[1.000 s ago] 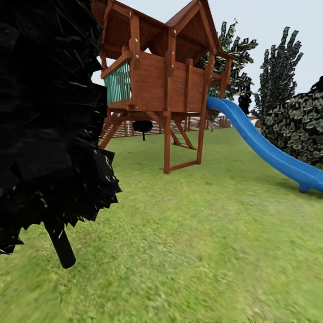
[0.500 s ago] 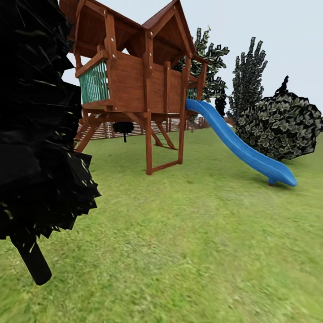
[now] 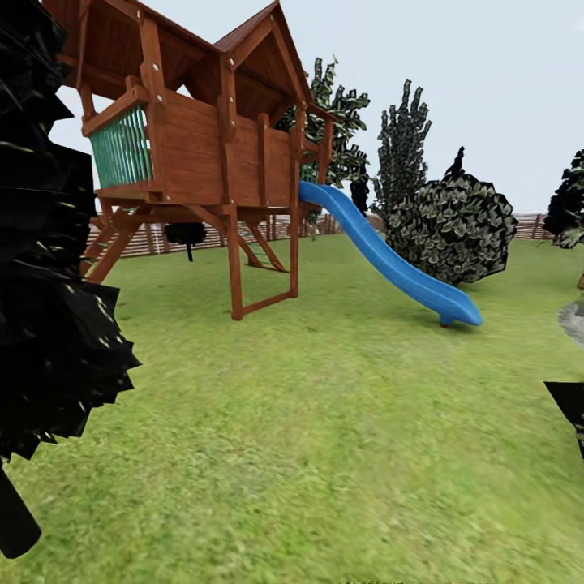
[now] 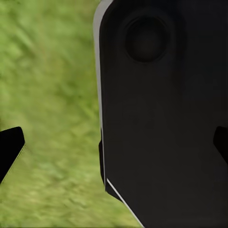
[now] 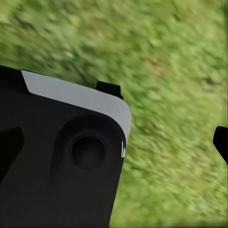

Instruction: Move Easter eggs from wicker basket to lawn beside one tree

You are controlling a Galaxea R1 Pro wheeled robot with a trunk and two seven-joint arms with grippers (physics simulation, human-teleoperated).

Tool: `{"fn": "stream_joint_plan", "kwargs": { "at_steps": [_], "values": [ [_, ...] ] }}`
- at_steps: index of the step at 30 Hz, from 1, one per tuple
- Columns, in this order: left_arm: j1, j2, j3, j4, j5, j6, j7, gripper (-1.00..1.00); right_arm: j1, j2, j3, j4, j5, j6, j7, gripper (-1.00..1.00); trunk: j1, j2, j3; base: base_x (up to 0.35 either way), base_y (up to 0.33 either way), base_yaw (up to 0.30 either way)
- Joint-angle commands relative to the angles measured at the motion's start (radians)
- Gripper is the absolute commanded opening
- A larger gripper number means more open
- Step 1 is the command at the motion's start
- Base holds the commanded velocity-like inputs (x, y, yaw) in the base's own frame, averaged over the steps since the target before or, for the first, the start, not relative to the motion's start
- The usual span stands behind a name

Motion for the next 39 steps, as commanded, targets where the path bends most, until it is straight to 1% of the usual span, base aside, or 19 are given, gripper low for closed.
{"fn": "stream_joint_plan", "kwargs": {
  "at_steps": [1, 8, 11, 21, 33, 39],
  "values": [
    [0.0, 0.0, -0.002, 0.0, -0.001, -0.002, 0.001, 1.0, -0.002, 0.0, 0.004, 0.005, 0.003, -0.007, 0.0, 1.0, 0.0, 0.0, 0.0, 0.0, 0.0, -0.285],
    [0.0, -0.001, -0.002, 0.0, -0.001, -0.002, 0.001, 1.0, -0.002, 0.0, 0.004, 0.004, 0.002, -0.006, 0.0, 1.0, 0.0, 0.0, 0.004, 0.006, 0.0, -0.285],
    [0.0, -0.001, -0.002, 0.0, 0.0, -0.001, 0.001, 1.0, -0.001, -0.001, 0.003, 0.004, 0.0, -0.004, 0.0, 1.0, 0.0, 0.0, 0.005, 0.182, 0.0, -0.189],
    [0.0, -0.001, -0.002, 0.0, 0.002, 0.001, 0.001, 1.0, -0.002, -0.002, 0.003, 0.004, 0.0, -0.002, 0.0, 1.0, 0.0, 0.0, 0.005, 0.317, 0.0, -0.029],
    [0.0, -0.001, -0.002, 0.0, 0.002, 0.001, 0.001, 1.0, -0.002, -0.002, 0.002, 0.004, 0.0, -0.002, 0.0, 1.0, 0.0, 0.0, 0.005, 0.328, 0.0, -0.259],
    [0.0, -0.002, -0.002, 0.0, 0.002, 0.001, 0.001, 1.0, -0.002, -0.002, 0.002, 0.004, 0.0, -0.001, 0.0, 1.0, 0.0, 0.0, 0.005, 0.328, 0.0, -0.057]
  ]
}}
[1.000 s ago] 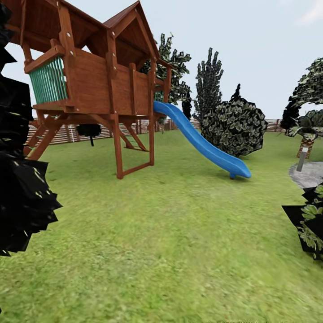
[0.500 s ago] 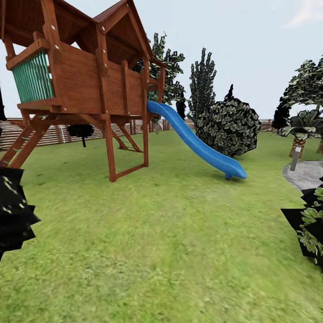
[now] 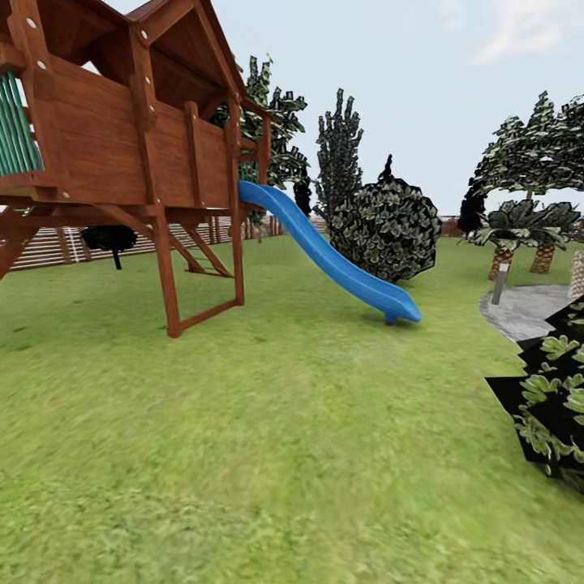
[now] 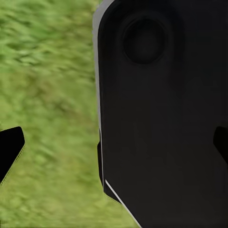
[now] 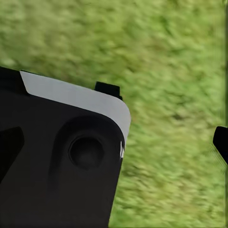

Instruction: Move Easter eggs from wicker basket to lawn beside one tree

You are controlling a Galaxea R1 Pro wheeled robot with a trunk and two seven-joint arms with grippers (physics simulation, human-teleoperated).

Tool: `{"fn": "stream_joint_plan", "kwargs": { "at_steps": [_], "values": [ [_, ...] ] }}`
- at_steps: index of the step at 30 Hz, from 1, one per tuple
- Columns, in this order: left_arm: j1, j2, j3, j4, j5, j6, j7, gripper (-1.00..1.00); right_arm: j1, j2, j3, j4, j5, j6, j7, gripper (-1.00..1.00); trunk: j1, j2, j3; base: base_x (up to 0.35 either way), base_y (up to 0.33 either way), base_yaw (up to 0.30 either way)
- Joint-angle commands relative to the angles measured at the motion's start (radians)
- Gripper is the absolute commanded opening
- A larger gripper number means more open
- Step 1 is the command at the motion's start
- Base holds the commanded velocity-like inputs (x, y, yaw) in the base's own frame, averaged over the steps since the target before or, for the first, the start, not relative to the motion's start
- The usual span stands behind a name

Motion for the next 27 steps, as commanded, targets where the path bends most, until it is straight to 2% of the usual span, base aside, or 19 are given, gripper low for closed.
{"fn": "stream_joint_plan", "kwargs": {
  "at_steps": [1, 22, 27],
  "values": [
    [0.0, 0.0, -0.002, 0.001, -0.001, -0.002, 0.001, 1.0, -0.002, 0.0, 0.004, 0.004, 0.003, -0.007, 0.0, 1.0, 0.001, 0.0, -0.001, 0.329, 0.0, -0.009],
    [0.0, 0.0, -0.002, 0.001, -0.001, -0.002, 0.001, 1.0, -0.002, 0.002, 0.009, 0.006, 0.012, -0.006, 0.009, 1.0, 0.001, 0.0, -0.001, 0.328, 0.0, -0.003],
    [0.0, 0.0, -0.002, 0.001, -0.001, -0.002, 0.001, 1.0, -0.001, 0.003, 0.01, 0.006, 0.009, -0.007, 0.01, 1.0, 0.001, 0.0, -0.001, 0.328, 0.0, -0.228]
  ]
}}
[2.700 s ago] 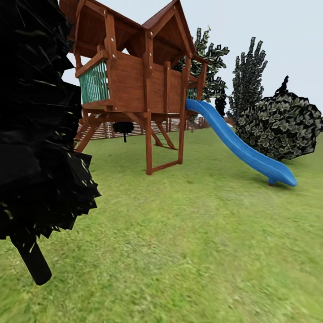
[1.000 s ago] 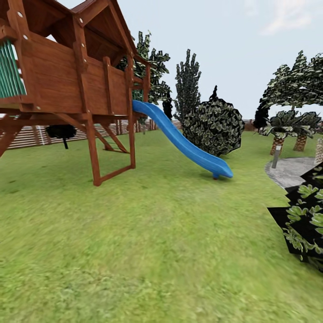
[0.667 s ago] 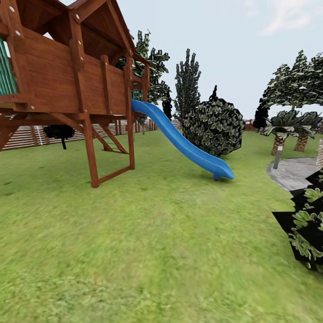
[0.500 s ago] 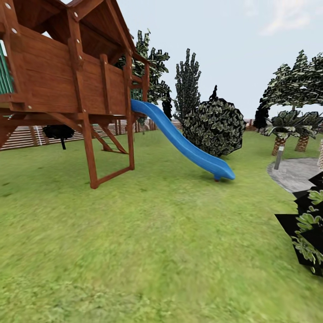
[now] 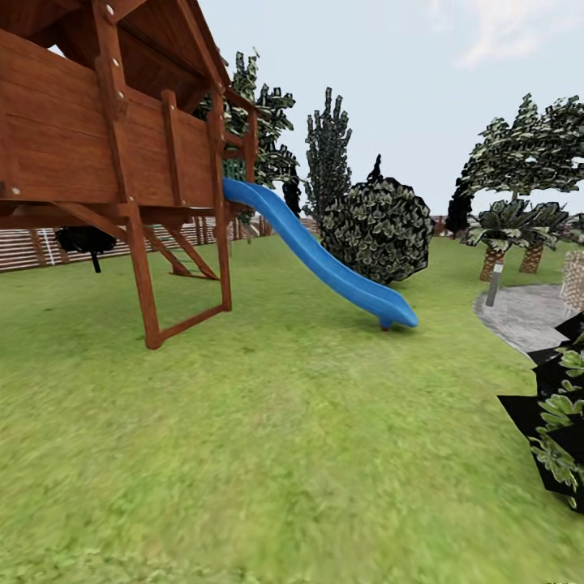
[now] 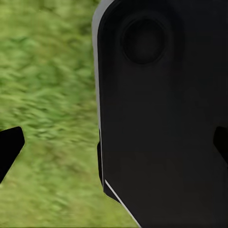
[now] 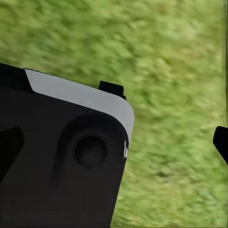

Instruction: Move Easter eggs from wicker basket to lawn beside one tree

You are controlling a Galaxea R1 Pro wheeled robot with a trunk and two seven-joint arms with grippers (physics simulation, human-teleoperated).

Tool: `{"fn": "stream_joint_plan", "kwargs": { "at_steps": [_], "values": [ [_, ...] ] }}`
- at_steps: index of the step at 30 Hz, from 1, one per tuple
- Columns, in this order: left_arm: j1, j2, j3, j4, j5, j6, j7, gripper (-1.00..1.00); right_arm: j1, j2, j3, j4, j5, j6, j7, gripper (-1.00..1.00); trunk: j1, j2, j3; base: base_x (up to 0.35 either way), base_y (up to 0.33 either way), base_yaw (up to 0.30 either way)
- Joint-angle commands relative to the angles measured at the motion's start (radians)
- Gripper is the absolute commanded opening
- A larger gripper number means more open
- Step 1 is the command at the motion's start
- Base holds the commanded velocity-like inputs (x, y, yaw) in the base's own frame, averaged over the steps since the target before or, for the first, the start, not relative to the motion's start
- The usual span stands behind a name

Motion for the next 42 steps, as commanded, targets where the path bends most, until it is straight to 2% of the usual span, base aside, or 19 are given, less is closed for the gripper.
{"fn": "stream_joint_plan", "kwargs": {
  "at_steps": [1, 18, 42],
  "values": [
    [0.0, 0.0, -0.002, 0.0, -0.001, -0.002, 0.001, 1.0, -0.002, 0.0, 0.004, 0.004, 0.001, -0.007, 0.001, 1.0, 0.001, 0.0, -0.001, 0.328, 0.0, -0.255],
    [0.0, 0.001, -0.001, -0.001, -0.001, -0.002, 0.002, 1.0, -0.002, -0.001, 0.001, 0.004, 0.0, -0.006, -0.006, 1.0, 0.001, 0.0, -0.001, 0.328, -0.01, -0.032],
    [0.0, 0.003, -0.001, -0.001, 0.0, -0.002, 0.008, 1.0, -0.002, -0.001, 0.004, 0.004, 0.001, -0.004, -0.002, 1.0, 0.001, 0.0, -0.001, 0.306, -0.182, 0.0]
  ]
}}
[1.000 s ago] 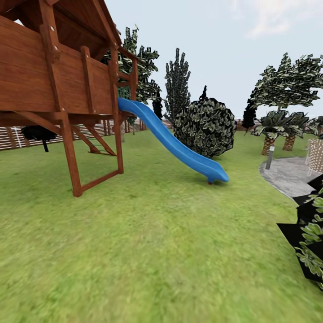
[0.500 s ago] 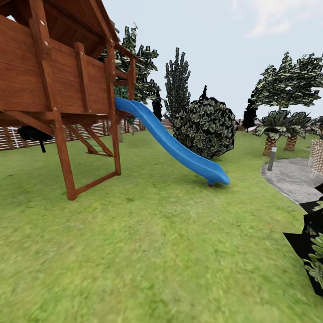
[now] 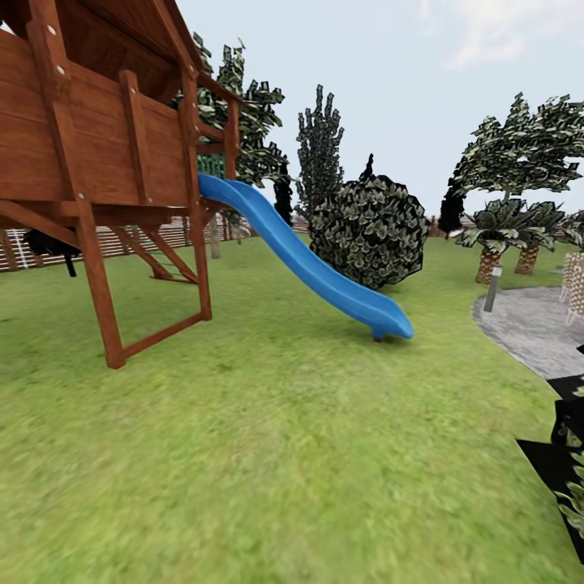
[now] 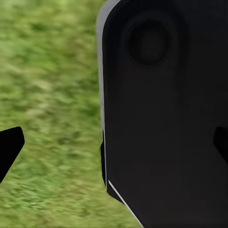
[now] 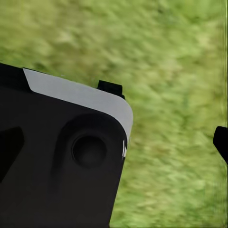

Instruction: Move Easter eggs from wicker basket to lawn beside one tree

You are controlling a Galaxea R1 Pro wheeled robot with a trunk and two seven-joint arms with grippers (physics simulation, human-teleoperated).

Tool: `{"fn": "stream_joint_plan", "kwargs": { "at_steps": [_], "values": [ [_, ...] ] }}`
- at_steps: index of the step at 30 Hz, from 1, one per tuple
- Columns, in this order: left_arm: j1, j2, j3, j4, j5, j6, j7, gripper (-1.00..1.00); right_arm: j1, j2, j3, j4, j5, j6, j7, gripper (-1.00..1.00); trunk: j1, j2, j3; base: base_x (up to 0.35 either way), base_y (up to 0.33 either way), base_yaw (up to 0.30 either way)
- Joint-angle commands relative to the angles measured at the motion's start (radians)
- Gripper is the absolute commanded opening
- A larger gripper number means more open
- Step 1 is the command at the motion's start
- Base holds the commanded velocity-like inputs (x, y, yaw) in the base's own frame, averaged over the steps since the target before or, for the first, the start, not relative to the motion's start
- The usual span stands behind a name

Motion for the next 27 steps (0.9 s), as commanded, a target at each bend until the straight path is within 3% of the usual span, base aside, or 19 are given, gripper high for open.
{"fn": "stream_joint_plan", "kwargs": {
  "at_steps": [1, 19, 27],
  "values": [
    [0.0, 0.0, -0.002, 0.0, -0.001, -0.002, 0.001, 1.0, -0.002, 0.0, 0.004, 0.004, 0.001, -0.007, 0.001, 1.0, 0.001, 0.0, -0.001, 0.294, -0.201, 0.0],
    [0.0, 0.002, -0.002, -0.001, 0.0, -0.002, 0.001, 1.0, -0.002, -0.001, 0.003, 0.004, 0.001, -0.008, -0.001, 1.0, 0.001, 0.0, -0.001, 0.295, -0.136, 0.036],
    [0.0, 0.002, -0.001, -0.001, 0.0, -0.002, 0.001, 1.0, -0.002, -0.001, 0.002, 0.004, 0.0, -0.008, -0.004, 1.0, 0.001, 0.0, -0.001, 0.294, -0.125, 0.156]
  ]
}}
